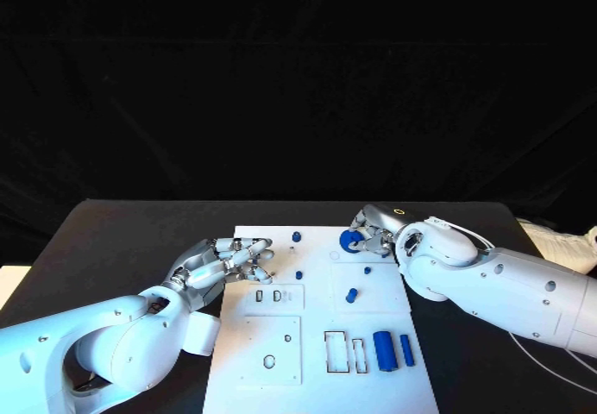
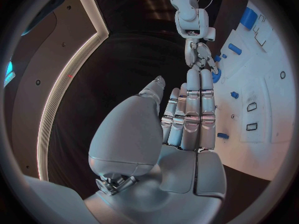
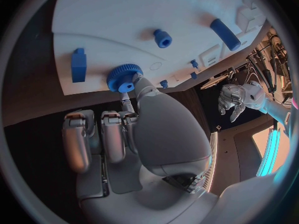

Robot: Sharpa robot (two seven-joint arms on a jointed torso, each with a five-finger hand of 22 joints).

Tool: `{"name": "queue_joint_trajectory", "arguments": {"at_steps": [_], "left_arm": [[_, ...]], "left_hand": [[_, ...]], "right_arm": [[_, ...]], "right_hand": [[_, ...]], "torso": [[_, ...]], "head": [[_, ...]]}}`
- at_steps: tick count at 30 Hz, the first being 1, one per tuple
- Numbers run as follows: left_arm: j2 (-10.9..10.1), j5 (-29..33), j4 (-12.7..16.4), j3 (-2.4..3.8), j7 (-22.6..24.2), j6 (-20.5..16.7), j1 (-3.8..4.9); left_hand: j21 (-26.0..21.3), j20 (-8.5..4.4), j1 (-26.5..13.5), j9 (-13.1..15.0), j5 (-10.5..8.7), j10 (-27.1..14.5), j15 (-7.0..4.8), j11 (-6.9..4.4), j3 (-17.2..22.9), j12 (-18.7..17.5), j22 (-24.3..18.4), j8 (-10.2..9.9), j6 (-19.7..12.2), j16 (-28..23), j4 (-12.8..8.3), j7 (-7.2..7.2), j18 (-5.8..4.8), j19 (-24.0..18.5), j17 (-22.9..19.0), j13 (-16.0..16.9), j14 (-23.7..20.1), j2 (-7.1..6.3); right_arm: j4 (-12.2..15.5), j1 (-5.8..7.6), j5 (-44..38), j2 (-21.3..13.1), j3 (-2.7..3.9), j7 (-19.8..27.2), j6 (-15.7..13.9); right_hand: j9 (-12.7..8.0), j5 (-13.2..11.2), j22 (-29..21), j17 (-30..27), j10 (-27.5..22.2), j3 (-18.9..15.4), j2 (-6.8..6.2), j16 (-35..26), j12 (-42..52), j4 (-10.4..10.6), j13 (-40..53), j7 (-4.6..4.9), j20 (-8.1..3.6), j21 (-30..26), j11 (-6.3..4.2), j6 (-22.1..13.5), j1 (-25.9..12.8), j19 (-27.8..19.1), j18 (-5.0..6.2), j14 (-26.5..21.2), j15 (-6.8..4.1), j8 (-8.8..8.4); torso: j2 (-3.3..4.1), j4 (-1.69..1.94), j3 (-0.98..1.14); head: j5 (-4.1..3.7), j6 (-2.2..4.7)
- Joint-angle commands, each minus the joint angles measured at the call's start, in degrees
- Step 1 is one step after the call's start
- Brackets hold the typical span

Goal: Assemble the parts on the task board

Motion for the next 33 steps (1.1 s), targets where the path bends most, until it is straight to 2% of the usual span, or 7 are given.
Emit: {"name": "queue_joint_trajectory", "arguments": {"at_steps": [1,4,6,13,15,24,33], "left_arm": [[0.14,0.09,0.00,0.04,0.25,1.12,0.05],[0.20,0.09,-0.02,0.04,0.09,1.11,0.05],[0.23,0.09,-0.02,0.04,0.03,1.14,0.05],[0.32,0.09,-0.01,0.04,-0.06,1.14,0.05],[0.34,0.09,-0.01,0.04,-0.06,1.13,0.05],[0.46,0.09,-0.02,0.04,-0.09,1.14,0.05],[0.68,0.09,-0.10,0.04,-0.11,1.16,0.05]], "left_hand": [[0.20,0.04,-0.19,-0.05,-0.37,-0.06,0.17,0.40,0.05,-0.31,0.10,-0.20,-0.09,-0.33,-0.35,0.38,0.50,-0.44,0.06,0.05,-0.33,0.00],[0.31,0.04,0.09,-0.03,-0.34,-0.08,0.16,0.39,0.17,-0.40,0.18,-0.28,-0.09,-0.40,-0.60,0.39,0.52,-0.51,0.24,0.05,-0.35,0.07],[0.34,0.04,0.17,-0.03,-0.34,-0.08,0.15,0.39,0.20,-0.43,0.20,-0.30,-0.09,-0.42,-0.68,0.39,0.53,-0.52,0.29,0.05,-0.36,0.07],[0.37,0.04,0.22,-0.03,-0.34,-0.09,0.15,0.39,0.22,-0.45,0.22,-0.32,-0.09,-0.44,-0.73,0.39,0.53,-0.54,0.33,0.04,-0.37,0.08],[0.37,0.04,0.22,-0.03,-0.34,-0.09,0.15,0.39,0.22,-0.45,0.22,-0.32,-0.09,-0.44,-0.73,0.39,0.53,-0.54,0.33,0.04,-0.37,0.08],[0.40,0.04,0.28,-0.03,-0.34,-0.11,0.15,0.40,0.26,-0.49,0.25,-0.35,-0.10,-0.46,-0.78,0.40,0.53,-0.56,0.38,0.04,-0.38,0.11],[0.40,0.04,0.28,-0.03,-0.34,-0.11,0.15,0.40,0.26,-0.49,0.25,-0.35,-0.10,-0.46,-0.78,0.40,0.53,-0.56,0.38,0.04,-0.38,0.11]], "right_arm": [[1.84,-0.25,-1.10,0.00,-0.18,0.64,-5.86],[3.62,-0.10,-2.16,0.34,-0.16,0.78,-8.36],[4.34,0.01,-2.64,0.75,-0.15,0.72,-8.99],[5.30,0.20,-3.93,3.82,-0.21,0.38,-8.91],[5.05,0.20,-4.27,4.87,-0.34,0.29,-8.62],[2.49,0.04,-4.74,9.07,-1.25,0.18,-7.29],[-0.75,-0.32,-4.72,12.18,-1.93,0.00,-5.03]], "right_hand": [[1.37,0.80,13.79,10.65,5.90,0.51,0.64,0.30,0.33,0.04,14.83,-1.76,-0.46,0.31,-0.48,3.21,-0.31,4.89,-0.93,5.17,-0.52,1.53],[1.47,1.40,13.90,10.84,6.05,1.11,0.66,0.37,0.64,-0.31,15.09,-1.92,-0.59,0.35,-0.63,3.47,-0.23,4.97,-0.96,5.21,-0.64,1.55],[1.49,1.54,14.03,10.91,6.05,1.25,0.64,0.40,0.64,-0.37,15.09,-1.93,-0.63,0.40,-0.65,3.50,-0.29,5.06,-0.99,5.23,-0.67,1.53],[1.48,1.65,14.13,10.82,6.01,1.45,0.35,0.36,0.56,-0.33,15.02,-1.85,-0.70,0.43,-0.60,3.36,-0.84,5.14,-1.01,5.20,-0.69,1.31],[1.48,1.63,14.13,10.81,6.00,1.51,0.28,0.36,0.54,-0.30,15.00,-1.82,-0.71,0.43,-0.58,3.31,-1.03,5.14,-1.01,5.20,-0.68,1.23],[1.45,1.52,14.14,10.75,5.92,1.72,0.07,0.33,0.36,-0.21,14.86,-1.72,-0.72,0.44,-0.51,3.07,-1.58,5.15,-1.02,5.19,-0.64,0.95],[1.41,1.19,14.16,10.70,5.85,1.95,-0.24,0.31,0.23,-0.15,14.76,-1.57,-0.68,0.45,-0.38,2.79,-2.19,5.16,-1.02,5.17,-0.55,0.59]], "torso": [[-0.03,0.01,0.01],[-0.04,0.00,-0.04],[-0.02,-0.01,-0.03],[0.07,0.07,-0.04],[0.08,0.11,-0.08],[0.13,0.11,0.02],[0.12,-0.04,0.04]], "head": [[0.05,0.25],[-0.15,0.42],[-0.15,0.58],[0.17,0.53],[0.20,0.45],[0.43,0.22],[0.65,0.03]]}}
